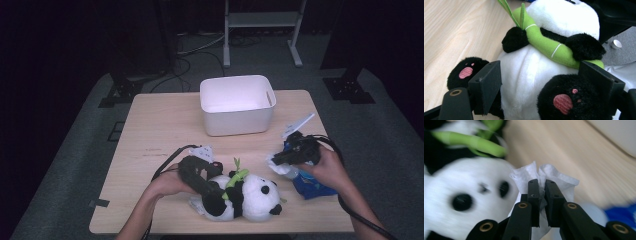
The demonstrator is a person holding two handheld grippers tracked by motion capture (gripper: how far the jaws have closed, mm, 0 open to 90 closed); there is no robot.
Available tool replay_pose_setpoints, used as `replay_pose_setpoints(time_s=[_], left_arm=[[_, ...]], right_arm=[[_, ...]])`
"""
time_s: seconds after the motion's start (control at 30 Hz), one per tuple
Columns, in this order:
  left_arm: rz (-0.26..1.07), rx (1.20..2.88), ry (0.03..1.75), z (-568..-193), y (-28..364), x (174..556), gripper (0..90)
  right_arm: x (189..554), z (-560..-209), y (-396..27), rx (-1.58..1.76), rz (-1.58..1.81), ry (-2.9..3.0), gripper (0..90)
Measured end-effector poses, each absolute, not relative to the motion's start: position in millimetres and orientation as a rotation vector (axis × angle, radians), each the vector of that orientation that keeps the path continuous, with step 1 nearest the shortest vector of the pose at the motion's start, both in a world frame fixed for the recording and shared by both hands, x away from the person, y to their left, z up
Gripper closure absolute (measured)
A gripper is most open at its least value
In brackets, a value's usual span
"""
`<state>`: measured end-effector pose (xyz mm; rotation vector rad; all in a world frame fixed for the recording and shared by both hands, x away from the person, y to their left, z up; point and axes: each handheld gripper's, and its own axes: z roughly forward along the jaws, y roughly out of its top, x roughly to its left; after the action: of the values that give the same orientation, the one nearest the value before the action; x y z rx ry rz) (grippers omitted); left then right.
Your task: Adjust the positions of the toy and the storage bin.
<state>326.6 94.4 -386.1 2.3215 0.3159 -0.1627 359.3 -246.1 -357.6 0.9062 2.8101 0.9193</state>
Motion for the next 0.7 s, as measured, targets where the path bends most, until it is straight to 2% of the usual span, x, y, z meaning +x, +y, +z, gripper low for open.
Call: replay_pose_setpoints(time_s=[0.23, 0.33, 0.5, 0.7], left_arm=[[-0.170, 2.305, 0.321, -388, 96, 327, 18.2], [-0.164, 2.306, 0.320, -388, 96, 326, 18.2], [-0.165, 2.307, 0.321, -388, 96, 326, 18.2], [-0.167, 2.304, 0.327, -388, 97, 325, 18.2]], right_arm=[[375, -375, -311, 1.192, 0.865, 2.625, 82.0], [378, -388, -330, 1.285, 0.870, 2.581, 78.0], [376, -400, -340, 1.327, 0.835, 2.581, 72.1], [373, -395, -343, 1.324, 0.850, 2.576, 66.7]])
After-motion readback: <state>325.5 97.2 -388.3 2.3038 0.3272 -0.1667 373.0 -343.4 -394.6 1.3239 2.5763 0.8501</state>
